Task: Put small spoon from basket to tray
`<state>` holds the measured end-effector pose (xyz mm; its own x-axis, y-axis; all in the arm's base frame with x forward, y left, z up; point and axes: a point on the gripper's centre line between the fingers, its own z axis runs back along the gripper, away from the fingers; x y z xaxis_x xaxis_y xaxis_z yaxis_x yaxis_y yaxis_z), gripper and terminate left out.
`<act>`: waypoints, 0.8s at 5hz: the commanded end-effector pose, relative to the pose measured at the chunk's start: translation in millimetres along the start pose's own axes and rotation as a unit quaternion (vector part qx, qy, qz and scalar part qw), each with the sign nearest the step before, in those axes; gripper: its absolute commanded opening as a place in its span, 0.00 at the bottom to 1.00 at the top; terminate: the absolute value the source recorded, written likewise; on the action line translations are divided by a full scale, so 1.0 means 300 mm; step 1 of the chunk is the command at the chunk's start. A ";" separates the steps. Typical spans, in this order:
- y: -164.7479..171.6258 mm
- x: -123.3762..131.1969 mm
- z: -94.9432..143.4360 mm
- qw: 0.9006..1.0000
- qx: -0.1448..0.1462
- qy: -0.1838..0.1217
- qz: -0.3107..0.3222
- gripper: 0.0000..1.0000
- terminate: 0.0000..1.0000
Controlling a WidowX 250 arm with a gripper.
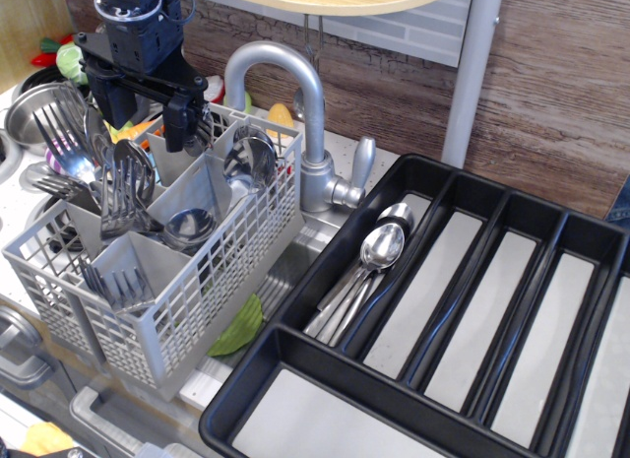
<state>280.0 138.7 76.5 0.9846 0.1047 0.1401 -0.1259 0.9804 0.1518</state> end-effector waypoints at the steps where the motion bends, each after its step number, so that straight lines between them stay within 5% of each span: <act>1: 0.000 0.000 0.000 1.000 0.000 0.000 0.000 1.00 0.00; 2: 0.006 0.008 0.000 0.991 0.035 -0.038 -0.126 1.00 0.00; 3: 0.029 0.014 -0.025 0.964 0.063 -0.073 -0.249 1.00 0.00; 4: 0.061 0.026 -0.057 0.923 0.060 -0.095 -0.368 1.00 0.00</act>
<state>285.6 160.1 52.6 0.7513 -0.6501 0.1138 0.5804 0.7329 0.3548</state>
